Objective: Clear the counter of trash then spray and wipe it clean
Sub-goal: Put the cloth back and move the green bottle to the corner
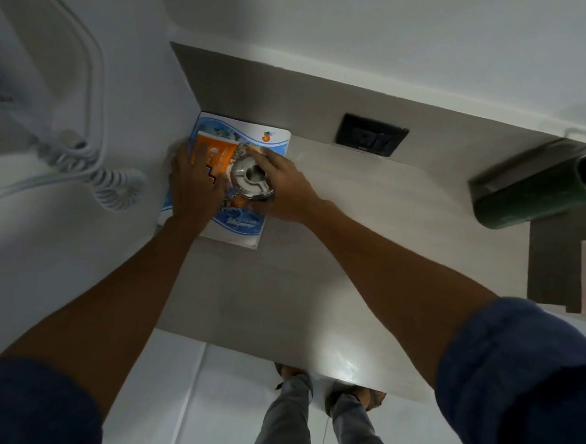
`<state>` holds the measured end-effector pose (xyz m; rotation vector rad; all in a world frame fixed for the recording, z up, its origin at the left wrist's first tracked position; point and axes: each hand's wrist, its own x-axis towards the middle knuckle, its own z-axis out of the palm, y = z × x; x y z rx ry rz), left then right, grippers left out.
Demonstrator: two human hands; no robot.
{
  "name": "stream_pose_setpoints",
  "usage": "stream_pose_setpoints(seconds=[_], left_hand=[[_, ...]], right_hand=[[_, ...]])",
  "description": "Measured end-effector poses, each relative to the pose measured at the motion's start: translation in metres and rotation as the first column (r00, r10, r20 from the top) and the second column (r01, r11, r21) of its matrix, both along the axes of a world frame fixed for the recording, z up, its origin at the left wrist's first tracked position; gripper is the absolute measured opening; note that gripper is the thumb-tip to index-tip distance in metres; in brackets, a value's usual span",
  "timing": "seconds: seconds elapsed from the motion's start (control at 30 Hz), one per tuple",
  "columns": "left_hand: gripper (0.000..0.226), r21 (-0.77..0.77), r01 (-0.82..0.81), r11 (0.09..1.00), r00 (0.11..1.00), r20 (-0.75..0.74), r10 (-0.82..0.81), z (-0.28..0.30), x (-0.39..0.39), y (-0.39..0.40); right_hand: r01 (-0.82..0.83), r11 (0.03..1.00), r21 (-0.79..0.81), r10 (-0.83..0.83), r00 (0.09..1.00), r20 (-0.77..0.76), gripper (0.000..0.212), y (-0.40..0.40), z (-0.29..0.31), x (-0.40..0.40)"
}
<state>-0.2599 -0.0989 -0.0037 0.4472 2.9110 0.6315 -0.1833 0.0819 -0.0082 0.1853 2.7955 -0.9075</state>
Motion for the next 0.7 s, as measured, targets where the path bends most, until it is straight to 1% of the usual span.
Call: stream_pose_setpoints(seconds=[0.13, 0.27, 0.4, 0.5, 0.57, 0.63, 0.7], left_hand=[[0.073, -0.050, 0.000, 0.999, 0.995, 0.096, 0.005, -0.004, -0.003, -0.002], [0.072, -0.085, -0.028, 0.996, 0.996, 0.087, 0.036, -0.005, -0.004, 0.001], [0.068, -0.042, -0.103, 0.994, 0.991, 0.075, 0.106, -0.008, -0.006, 0.006], [0.065, 0.039, -0.169, 0.985, 0.982, 0.092, 0.165, -0.009, 0.000, 0.012], [0.061, 0.099, -0.178, 0.979, 0.982, 0.084, 0.170, -0.009, 0.012, 0.017], [0.057, 0.148, -0.144, 0.978, 0.989, 0.040, 0.139, -0.010, 0.028, 0.029], [0.052, 0.191, -0.133, 0.973, 0.991, 0.029, 0.130, -0.008, 0.044, 0.047]], right_hand=[[-0.022, 0.999, 0.039, 0.022, 1.000, 0.007, 0.112, -0.009, -0.008, -0.009], [0.002, 0.998, 0.056, -0.002, 1.000, -0.004, 0.104, -0.010, -0.009, -0.010], [0.075, 0.997, -0.005, -0.075, 0.997, -0.006, 0.106, -0.006, -0.005, -0.005], [0.207, 0.974, -0.095, -0.210, 0.978, -0.017, 0.104, 0.005, -0.003, 0.013], [0.317, 0.932, -0.175, -0.328, 0.944, -0.034, 0.101, 0.019, -0.004, 0.029], [0.442, 0.864, -0.242, -0.464, 0.885, -0.039, 0.100, 0.039, -0.005, 0.050], [0.559, 0.781, -0.277, -0.591, 0.806, -0.040, 0.099, 0.064, -0.008, 0.074]])
